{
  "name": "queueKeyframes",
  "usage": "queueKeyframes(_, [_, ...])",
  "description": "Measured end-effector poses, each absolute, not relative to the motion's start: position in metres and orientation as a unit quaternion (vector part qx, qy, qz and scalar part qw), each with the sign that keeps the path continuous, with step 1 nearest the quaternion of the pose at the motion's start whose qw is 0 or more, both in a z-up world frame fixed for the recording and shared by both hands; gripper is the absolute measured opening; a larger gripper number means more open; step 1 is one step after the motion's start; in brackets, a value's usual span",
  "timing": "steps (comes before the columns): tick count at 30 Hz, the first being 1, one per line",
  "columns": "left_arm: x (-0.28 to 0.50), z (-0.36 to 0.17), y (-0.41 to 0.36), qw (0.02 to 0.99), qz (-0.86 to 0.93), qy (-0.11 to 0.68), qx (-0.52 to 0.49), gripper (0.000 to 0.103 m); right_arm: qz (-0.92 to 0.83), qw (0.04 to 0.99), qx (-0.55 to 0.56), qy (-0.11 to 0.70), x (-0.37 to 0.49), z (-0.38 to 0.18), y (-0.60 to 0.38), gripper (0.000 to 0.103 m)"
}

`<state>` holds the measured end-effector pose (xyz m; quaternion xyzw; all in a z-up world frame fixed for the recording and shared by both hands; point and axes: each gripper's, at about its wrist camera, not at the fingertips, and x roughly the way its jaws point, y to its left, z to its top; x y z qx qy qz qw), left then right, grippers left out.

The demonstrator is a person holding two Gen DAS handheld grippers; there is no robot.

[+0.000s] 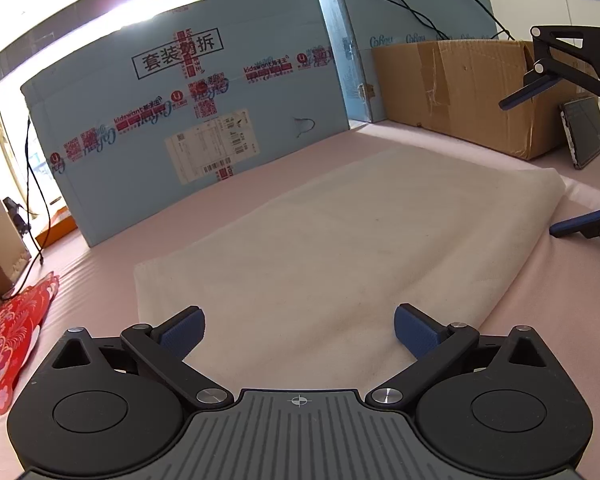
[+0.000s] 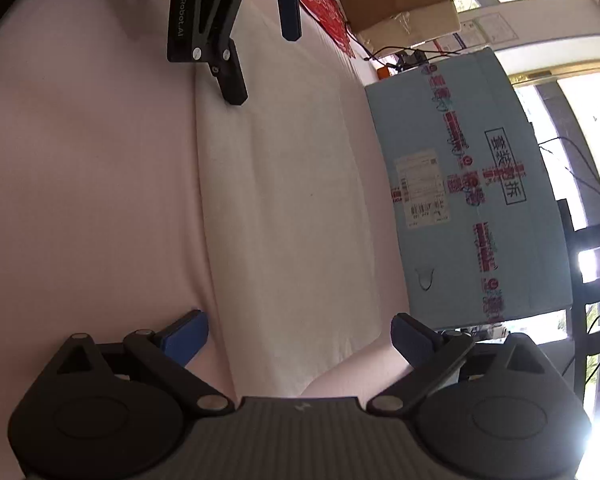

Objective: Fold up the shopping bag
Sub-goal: 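Grasp the bag edge with the left gripper while the right gripper pinches the opposite end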

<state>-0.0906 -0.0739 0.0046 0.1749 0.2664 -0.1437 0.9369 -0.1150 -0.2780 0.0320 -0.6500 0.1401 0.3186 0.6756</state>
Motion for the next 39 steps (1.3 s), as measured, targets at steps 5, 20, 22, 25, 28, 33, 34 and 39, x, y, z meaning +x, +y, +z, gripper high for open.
queueKeyframes(5, [-0.087,0.005,-0.07,0.936,-0.15,0.275,0.16,0.102,0.327,0.666,-0.666,0.08,-0.125,0.022,-0.264,0.076])
queueKeyframes(20, [-0.116,0.021,-0.076,0.941,-0.227,0.184,0.171,0.101,0.346,0.665,-0.65,0.123,-0.119,0.029,-0.271,0.013])
queueKeyframes(22, [-0.127,0.023,-0.086,0.929,-0.271,0.155,0.197,0.1,0.353,0.682,-0.627,0.131,-0.118,0.033,-0.272,0.012])
queueKeyframes(25, [-0.136,0.015,-0.106,0.898,-0.319,0.157,0.258,0.082,0.364,0.711,-0.583,0.149,-0.116,0.044,-0.274,0.01])
queueKeyframes(28, [-0.131,0.007,-0.11,0.881,-0.324,0.189,0.289,0.042,0.374,0.736,-0.538,0.169,-0.122,0.057,-0.282,0.009])
queueKeyframes(33, [-0.11,0.014,-0.075,0.876,-0.36,0.267,0.178,0.02,0.374,0.769,-0.462,0.236,-0.117,0.072,-0.308,0.012])
queueKeyframes(34, [-0.105,0.013,-0.065,0.876,-0.364,0.281,0.148,0.02,0.373,0.773,-0.444,0.255,-0.114,0.073,-0.313,0.013])
queueKeyframes(39, [-0.084,0.01,-0.014,0.874,-0.348,0.338,-0.023,0.016,0.391,0.801,-0.273,0.362,-0.072,0.085,-0.352,0.02])
